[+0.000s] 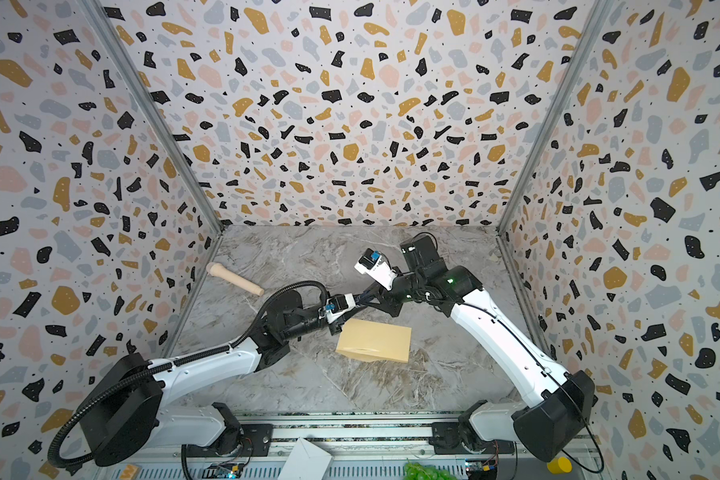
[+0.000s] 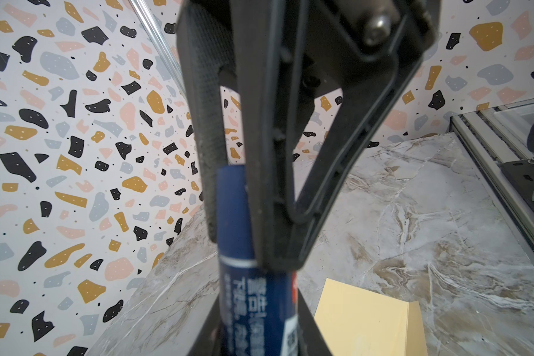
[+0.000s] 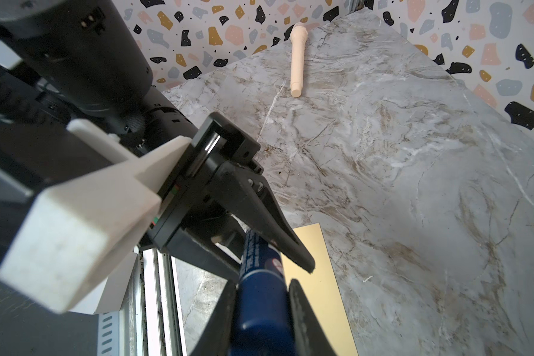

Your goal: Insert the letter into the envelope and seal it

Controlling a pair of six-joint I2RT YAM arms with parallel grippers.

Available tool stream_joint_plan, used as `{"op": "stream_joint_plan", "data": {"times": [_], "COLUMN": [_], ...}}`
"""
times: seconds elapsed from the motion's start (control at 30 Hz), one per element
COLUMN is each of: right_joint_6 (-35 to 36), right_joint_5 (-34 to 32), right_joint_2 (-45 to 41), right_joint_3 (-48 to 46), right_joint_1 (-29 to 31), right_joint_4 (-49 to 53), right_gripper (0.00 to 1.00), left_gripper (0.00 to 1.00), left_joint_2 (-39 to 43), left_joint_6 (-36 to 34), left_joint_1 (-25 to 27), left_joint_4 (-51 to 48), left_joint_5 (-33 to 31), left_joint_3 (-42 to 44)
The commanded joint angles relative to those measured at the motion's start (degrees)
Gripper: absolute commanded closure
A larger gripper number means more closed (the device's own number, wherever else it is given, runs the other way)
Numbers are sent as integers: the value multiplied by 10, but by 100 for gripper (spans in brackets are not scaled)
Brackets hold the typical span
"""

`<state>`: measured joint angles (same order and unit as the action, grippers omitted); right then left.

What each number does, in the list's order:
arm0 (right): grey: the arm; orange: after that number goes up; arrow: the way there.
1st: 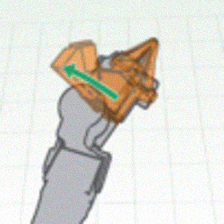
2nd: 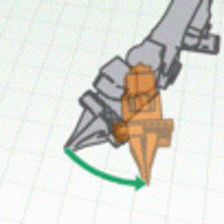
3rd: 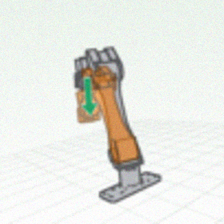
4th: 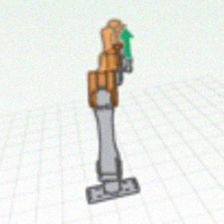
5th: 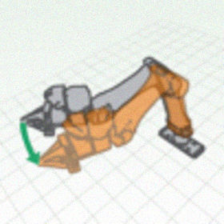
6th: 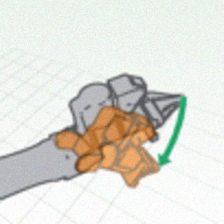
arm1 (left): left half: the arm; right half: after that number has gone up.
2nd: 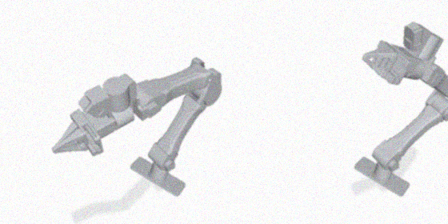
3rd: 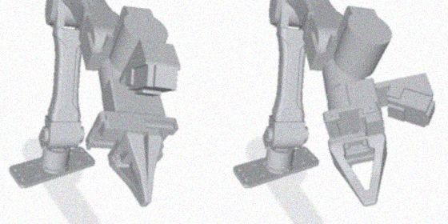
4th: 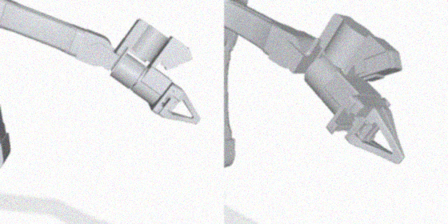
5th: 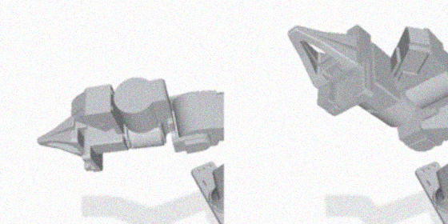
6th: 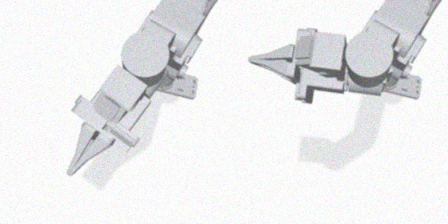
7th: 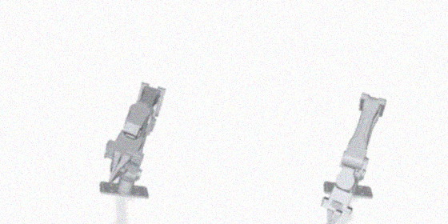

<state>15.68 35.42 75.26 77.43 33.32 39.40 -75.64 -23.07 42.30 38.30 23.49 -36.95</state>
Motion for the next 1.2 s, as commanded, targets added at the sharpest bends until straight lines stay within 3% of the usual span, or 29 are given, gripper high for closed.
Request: {"op": "stream_joint_plan", "data": {"times": [0.0, 0.07, 0.17, 0.5, 0.67, 0.83, 1.0, 1.07, 1.17], "right_joint_6": [-5, -7, -8, -10, -16, -21, -23, -24, -20], "right_joint_5": [-7, -7, -8, -15, -15, -16, -16, -16, -23], "right_joint_2": [-50, -45, -40, -16, -4, 6, 13, 15, 17], "right_joint_3": [18, 11, 4, -10, -10, -9, -8, -8, -5], "right_joint_1": [-18, -9, -3, 17, 33, 48, 55, 57, 58], "right_joint_4": [-15, -17, -21, -17, -22, -25, -25, -24, -22], "right_gripper": [100, 100, 100, 100, 100, 100, 100, 100, 100], "left_gripper": [61, 49, 42, 32, 34, 42, 57, 70, 100], "left_joint_2": [14, 27, 42, 72, 67, 55, 46, 45, 42], "left_joint_6": [16, 22, 23, 28, 24, 25, 26, 27, 26], "left_joint_1": [-17, -17, -17, -18, -17, -17, -16, -16, -15], "left_joint_4": [-93, -94, -94, -79, -79, -85, -93, -95, -101], "left_joint_5": [-8, 2, 9, 3, 23, 32, 46, 52, 60], "left_joint_3": [-5, -11, -11, 1, -4, -13, -23, -26, -29]}}
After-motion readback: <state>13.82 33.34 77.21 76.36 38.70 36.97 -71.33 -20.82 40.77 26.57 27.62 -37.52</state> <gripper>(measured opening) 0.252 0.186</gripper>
